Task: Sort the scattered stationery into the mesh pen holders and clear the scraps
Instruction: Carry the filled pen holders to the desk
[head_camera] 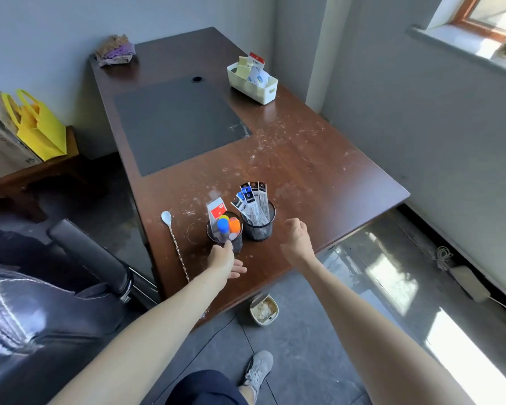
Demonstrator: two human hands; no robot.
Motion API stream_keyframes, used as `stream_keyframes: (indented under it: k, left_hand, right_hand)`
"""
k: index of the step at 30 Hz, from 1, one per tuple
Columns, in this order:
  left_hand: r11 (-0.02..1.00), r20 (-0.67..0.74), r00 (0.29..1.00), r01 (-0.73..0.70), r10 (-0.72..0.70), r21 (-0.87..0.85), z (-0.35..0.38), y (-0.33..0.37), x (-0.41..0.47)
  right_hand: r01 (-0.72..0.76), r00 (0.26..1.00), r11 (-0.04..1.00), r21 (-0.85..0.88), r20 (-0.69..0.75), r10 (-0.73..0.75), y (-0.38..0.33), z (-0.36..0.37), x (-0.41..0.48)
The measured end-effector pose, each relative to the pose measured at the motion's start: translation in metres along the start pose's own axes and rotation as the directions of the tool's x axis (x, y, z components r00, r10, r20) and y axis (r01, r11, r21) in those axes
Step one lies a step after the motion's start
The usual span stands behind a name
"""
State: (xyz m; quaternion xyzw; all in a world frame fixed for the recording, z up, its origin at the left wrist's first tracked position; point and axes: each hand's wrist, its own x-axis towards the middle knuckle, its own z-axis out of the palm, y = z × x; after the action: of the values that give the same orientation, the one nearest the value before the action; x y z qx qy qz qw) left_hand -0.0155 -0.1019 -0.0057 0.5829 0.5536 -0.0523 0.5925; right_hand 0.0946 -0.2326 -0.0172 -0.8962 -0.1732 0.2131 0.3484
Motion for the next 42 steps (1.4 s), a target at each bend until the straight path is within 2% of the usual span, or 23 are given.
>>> stream_keyframes:
  k: [6,10,15,17,22,28,34,38,42]
  left_hand:
    - [0.983,0.107,0.992,-0.079,0.062,0.164,0.066,-0.026,-0.051]
    - [0.939,0.240,0.969,-0.133,0.057,0.317,0.149,-0.060,-0.088]
    - [0.849,0.461,0.884,-0.181,-0.081,0.497,0.266,-0.127,-0.130]
    - [0.807,0.530,0.837,-0.217,-0.135,0.549,0.311,-0.166,-0.143]
    - [0.709,0.596,0.759,-0.267,-0.263,0.653,0.390,-0.252,-0.136]
    - [0.552,0.550,0.762,-0.310,-0.343,0.774,0.471,-0.349,-0.058]
    - [0.488,0.506,0.795,-0.313,-0.335,0.815,0.547,-0.438,0.032]
    - [0.467,0.489,0.807,-0.311,-0.330,0.828,0.591,-0.487,0.085]
    - [0.475,0.493,0.813,-0.317,-0.310,0.821,0.634,-0.528,0.126]
  right_hand:
    - [-0.128,0.991,0.991,0.024,0.035,0.127,0.077,-0.045,-0.068]
    - [-0.348,0.937,0.936,0.060,0.046,0.346,0.176,-0.081,-0.134]
    - [-0.609,0.792,0.783,0.125,0.055,0.608,0.311,-0.109,-0.225]
    - [-0.695,0.711,0.695,0.182,0.034,0.702,0.362,-0.110,-0.261]
    - [-0.820,0.538,0.506,0.267,0.062,0.841,0.459,-0.077,-0.315]
    - [-0.827,0.358,0.248,0.505,0.131,0.925,0.563,0.008,-0.319]
    - [-0.786,0.263,0.062,0.615,0.243,0.934,0.670,0.097,-0.284]
    - [-0.797,0.228,0.004,0.604,0.296,0.928,0.736,0.143,-0.263]
    - [-0.797,0.177,-0.035,0.603,0.288,0.941,0.800,0.170,-0.248]
